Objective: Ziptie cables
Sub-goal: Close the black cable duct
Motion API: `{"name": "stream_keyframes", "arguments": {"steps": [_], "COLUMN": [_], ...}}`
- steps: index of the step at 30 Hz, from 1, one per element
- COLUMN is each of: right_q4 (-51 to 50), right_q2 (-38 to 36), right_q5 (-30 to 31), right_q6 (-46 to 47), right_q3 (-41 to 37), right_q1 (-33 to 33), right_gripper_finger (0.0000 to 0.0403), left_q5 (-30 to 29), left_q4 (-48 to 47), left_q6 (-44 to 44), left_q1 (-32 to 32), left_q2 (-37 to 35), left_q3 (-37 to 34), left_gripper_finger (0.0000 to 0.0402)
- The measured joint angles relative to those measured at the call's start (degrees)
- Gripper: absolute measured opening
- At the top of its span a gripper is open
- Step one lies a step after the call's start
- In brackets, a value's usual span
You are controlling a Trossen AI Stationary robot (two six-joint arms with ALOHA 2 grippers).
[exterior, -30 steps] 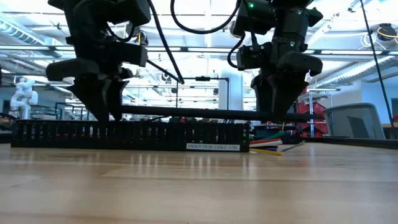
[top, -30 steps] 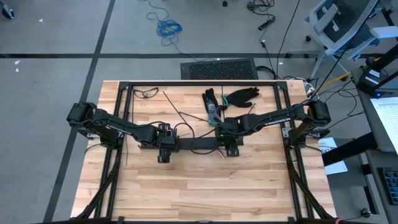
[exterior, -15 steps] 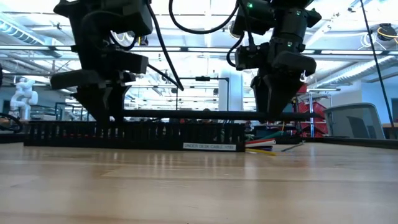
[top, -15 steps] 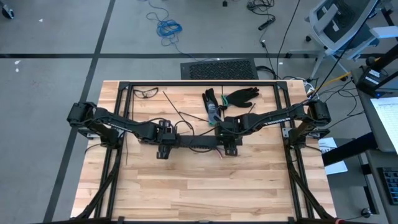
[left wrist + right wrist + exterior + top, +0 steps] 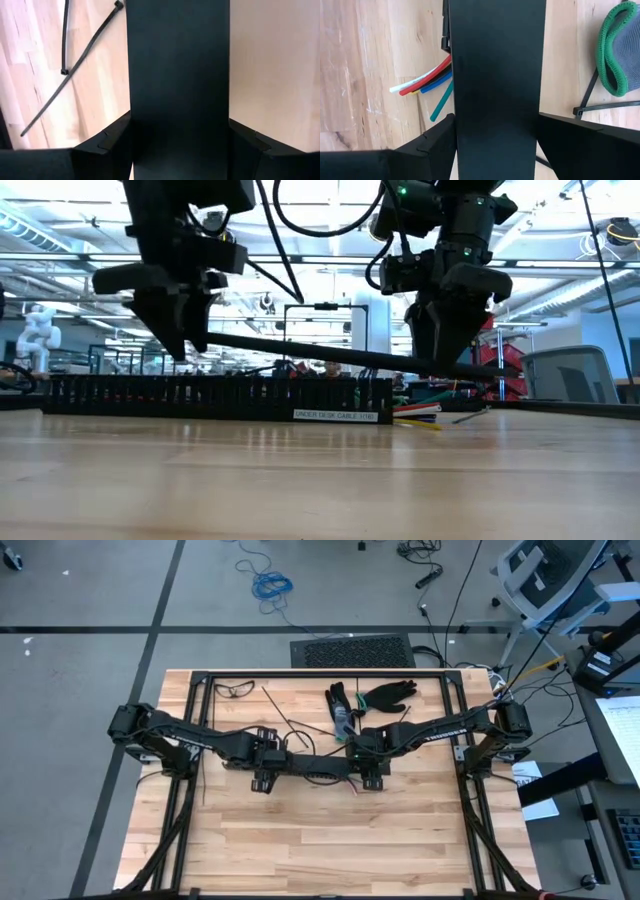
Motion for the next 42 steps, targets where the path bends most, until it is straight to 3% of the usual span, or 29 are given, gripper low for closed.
{"name": "stream_keyframes", "arguments": {"steps": [9, 25, 32, 42], "right_q4": [-0.4, 2.5, 2.5, 3.5], "right_q2": [0.0, 0.0, 0.0, 0.0], "right_q5": [-0.1, 0.4, 0.0, 0.5], "right_q6": [0.0, -0.9, -1.1, -1.7], "right_q3": [0.0, 0.1, 0.0, 0.0], "right_q1": [0.0, 0.0, 0.0, 0.0], "right_gripper_finger": [0.024, 0.024, 0.024, 0.024], "left_q5": [9.5, 11.5, 14.3, 12.4], "left_q4": [-0.5, -3.8, -2.2, 2.9], "left_q6": [3.3, 1.3, -0.4, -0.2], "left_q1": [6.3, 7.3, 7.3, 7.0], "left_q2": [-0.4, -5.9, -5.5, -5.2], "left_q3": [0.1, 0.9, -0.8, -6.3], "left_gripper_finger": [0.0228, 0.0228, 0.0228, 0.0228]}}
